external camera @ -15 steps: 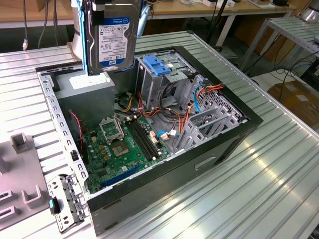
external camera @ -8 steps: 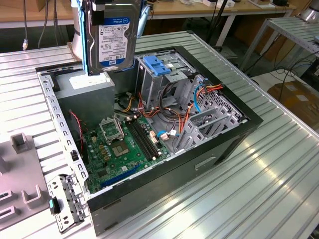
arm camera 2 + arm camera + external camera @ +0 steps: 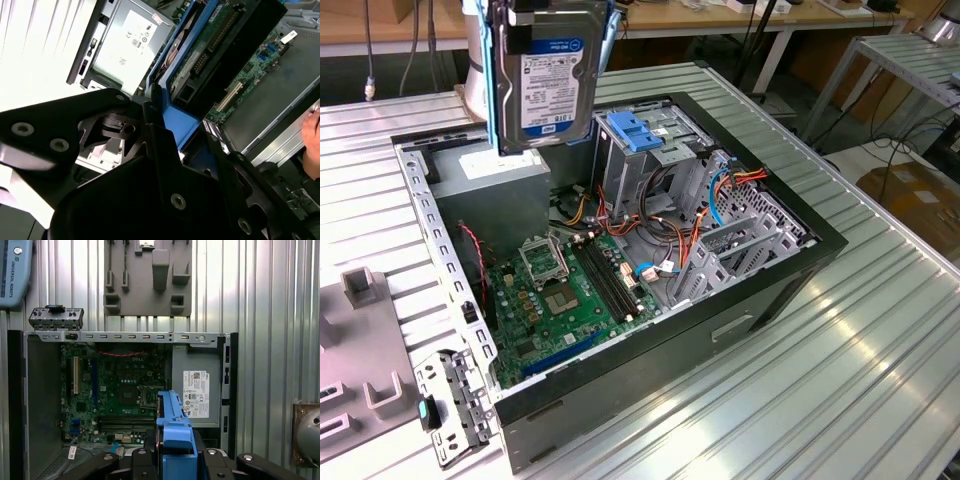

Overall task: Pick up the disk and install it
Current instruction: 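Insert the disk into the insertion slot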

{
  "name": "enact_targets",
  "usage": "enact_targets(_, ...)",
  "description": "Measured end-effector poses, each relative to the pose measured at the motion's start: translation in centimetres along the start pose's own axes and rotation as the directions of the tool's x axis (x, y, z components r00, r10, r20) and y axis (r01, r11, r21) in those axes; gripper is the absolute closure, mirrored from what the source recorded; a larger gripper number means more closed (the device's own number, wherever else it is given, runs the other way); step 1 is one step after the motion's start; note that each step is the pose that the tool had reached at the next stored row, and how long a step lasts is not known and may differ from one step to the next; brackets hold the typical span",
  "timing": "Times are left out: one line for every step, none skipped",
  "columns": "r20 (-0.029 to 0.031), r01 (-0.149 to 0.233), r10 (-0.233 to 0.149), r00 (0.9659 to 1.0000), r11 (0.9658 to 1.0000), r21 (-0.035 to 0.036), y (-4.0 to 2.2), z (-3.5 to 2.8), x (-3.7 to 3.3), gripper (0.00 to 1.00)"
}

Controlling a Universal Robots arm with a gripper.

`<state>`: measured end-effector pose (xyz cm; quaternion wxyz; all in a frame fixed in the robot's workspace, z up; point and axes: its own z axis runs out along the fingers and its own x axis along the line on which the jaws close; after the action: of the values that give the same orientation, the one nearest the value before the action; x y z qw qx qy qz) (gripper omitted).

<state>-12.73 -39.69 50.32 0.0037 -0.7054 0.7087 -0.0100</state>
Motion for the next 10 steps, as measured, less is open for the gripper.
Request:
enact_targets(0.0000,0.000,0.000,1.0000,1.0000,0.0000,0.00,0.00,0.08,0.63)
enact_targets(-0.0001,0.000,0.000,1.0000,1.0000,0.0000,0.00,0.00,0.21,0.63)
enact_targets(-0.0001,0.000,0.000,1.0000,1.0000,0.0000,0.00,0.00,0.28,0.63)
enact_targets(0.0000,0.000,0.000,1.0000,1.0000,0.0000,0.00,0.00,0.44,0.63)
enact_targets(0.0000,0.000,0.000,1.0000,1.0000,0.0001,0.00,0.01,0.58,0.63)
enact_targets(0.0000,0.000,0.000,1.0000,1.0000,0.0000,0.00,0.01,0.65,0.63)
enact_targets(-0.0001,0.000,0.000,1.0000,1.0000,0.0000,0.00,0.00,0.77,0.63)
enact_targets(-0.0001,0.000,0.000,1.0000,1.0000,0.0000,-0.01,0.00,0.87,0.63)
enact_targets(-0.0001,0.000,0.000,1.0000,1.0000,0.0000,-0.01,0.00,0.99,0.63)
enact_targets(-0.0001,0.000,0.000,1.0000,1.0000,0.0000,0.00,0.01,1.10,0.63)
